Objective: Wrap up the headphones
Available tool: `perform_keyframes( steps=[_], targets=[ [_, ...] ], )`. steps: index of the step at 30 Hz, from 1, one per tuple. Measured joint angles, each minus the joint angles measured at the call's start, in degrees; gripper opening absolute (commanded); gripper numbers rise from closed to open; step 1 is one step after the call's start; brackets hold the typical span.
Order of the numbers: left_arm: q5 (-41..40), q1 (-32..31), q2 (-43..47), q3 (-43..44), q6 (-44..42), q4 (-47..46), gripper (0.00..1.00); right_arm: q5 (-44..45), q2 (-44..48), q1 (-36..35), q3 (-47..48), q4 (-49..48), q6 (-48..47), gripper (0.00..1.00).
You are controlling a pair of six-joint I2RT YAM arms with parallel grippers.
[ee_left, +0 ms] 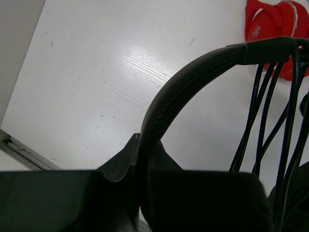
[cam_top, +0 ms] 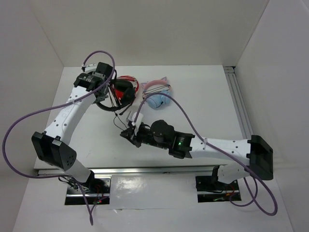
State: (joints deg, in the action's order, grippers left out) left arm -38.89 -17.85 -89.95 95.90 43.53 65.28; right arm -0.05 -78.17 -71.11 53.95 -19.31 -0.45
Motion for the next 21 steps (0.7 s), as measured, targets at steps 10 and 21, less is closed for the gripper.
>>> perform_keyframes(
  steps=[10, 21],
  targets=[
    [6.25, -5.73, 7.58, -16.24, -12.50, -9.44, 0.00, 10.58, -0.04, 7.43, 15.08, 24.57, -19.21, 0.00],
    [12.07, -20.39, 13.25, -26.29, -17.81, -14.53, 0.00, 8.92, -2.21, 16.15, 16.87, 33.40, -25.79, 0.00]
  ],
)
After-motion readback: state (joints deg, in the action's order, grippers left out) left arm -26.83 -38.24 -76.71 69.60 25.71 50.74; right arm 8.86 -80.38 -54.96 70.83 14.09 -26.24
